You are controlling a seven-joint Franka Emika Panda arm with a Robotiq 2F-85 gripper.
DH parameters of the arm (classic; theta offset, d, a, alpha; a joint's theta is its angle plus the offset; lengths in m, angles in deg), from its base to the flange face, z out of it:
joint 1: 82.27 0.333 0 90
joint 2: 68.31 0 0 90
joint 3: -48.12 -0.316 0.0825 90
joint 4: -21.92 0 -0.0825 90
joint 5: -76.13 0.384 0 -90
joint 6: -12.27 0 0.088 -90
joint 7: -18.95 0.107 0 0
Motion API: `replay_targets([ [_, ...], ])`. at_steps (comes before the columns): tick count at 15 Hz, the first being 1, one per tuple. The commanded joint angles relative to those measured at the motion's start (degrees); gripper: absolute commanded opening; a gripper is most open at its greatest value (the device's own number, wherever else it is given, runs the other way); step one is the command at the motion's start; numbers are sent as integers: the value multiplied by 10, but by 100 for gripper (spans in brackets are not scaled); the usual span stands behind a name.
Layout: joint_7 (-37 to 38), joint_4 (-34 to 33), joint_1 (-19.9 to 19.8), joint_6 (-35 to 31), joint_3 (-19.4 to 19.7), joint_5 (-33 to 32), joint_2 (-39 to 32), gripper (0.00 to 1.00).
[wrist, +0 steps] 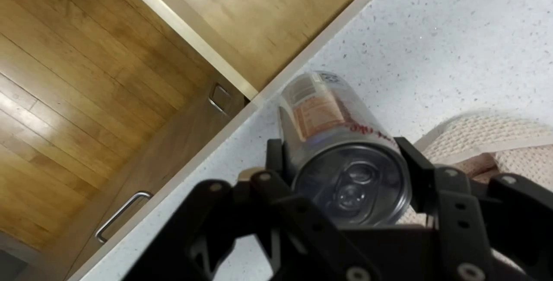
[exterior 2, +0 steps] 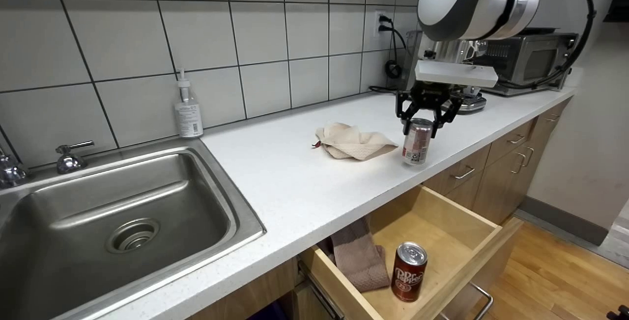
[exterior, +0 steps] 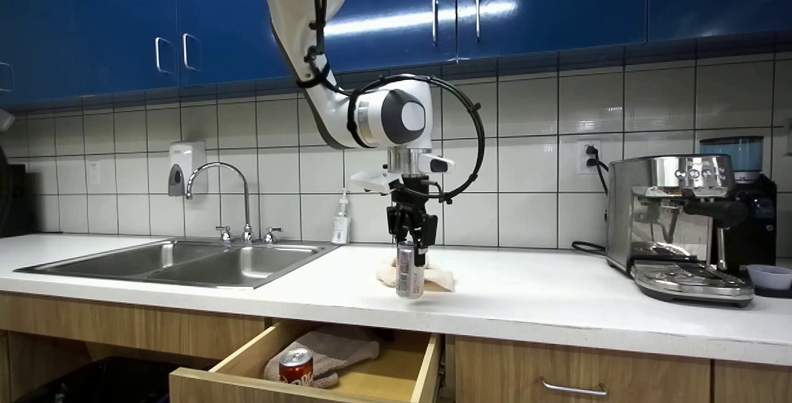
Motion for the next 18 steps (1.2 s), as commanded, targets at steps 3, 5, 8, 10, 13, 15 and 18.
replay_targets([
  [3,-4,72,2,-29,-7,-8,46,38],
  [5,-1,90,4,-43,-8,-10,51,38],
  [8,-2,113,5,-59,-10,-9,60,38],
  [10,-2,127,8,-68,-11,-10,67,38],
  [13,-3,148,11,-79,-13,-9,78,38],
  [15,-1,163,14,-87,-14,-12,85,38],
  [18,-1,181,15,-95,-17,-12,94,38],
])
